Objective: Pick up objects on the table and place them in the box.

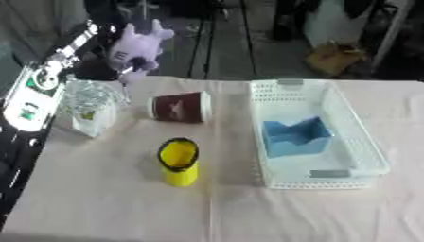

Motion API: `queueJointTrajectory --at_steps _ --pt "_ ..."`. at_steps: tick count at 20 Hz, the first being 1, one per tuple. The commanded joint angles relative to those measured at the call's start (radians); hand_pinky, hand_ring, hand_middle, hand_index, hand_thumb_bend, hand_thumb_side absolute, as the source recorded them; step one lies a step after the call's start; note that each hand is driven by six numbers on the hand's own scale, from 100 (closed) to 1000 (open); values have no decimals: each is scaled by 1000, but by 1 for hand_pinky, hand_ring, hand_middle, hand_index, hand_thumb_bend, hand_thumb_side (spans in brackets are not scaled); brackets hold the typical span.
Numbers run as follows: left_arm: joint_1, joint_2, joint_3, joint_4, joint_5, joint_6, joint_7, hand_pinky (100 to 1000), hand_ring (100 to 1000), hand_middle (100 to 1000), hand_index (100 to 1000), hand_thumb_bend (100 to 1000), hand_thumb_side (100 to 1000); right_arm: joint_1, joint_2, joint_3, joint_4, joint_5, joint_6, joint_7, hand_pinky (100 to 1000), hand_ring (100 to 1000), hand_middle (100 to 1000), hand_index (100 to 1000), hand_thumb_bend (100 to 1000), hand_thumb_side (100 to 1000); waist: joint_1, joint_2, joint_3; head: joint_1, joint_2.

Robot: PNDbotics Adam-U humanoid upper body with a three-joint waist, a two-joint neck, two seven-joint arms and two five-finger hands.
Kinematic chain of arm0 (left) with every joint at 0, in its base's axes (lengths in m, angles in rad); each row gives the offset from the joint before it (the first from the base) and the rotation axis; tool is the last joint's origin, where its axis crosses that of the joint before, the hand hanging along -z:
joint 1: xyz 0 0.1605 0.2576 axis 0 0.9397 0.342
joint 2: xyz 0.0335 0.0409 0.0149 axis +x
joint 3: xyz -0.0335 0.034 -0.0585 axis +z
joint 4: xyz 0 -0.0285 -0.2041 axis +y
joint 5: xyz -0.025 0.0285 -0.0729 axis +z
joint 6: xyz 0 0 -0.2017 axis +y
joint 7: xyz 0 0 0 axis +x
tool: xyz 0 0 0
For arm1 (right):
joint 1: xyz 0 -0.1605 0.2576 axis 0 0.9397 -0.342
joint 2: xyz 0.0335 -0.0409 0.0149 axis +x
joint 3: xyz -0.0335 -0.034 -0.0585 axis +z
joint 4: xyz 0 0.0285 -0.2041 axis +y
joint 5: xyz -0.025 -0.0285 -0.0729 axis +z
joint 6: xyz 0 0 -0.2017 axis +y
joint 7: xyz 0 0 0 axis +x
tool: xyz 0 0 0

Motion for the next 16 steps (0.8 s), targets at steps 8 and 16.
queueJointTrajectory --at_steps 8,16 --pt "-122 -51 -124 122 108 -63 -113 100 338 385 465 211 316 -29 0 10 -12 -14 -6 14 592 649 800 884 100 465 -6 -12 -26 -48 1" --pt "-190 -157 -159 264 53 -192 -103 100 352 397 491 306 355 -54 8 26 -19 -21 -12 31 592 650 800 884 100 462 -2 3 -64 -56 -16"
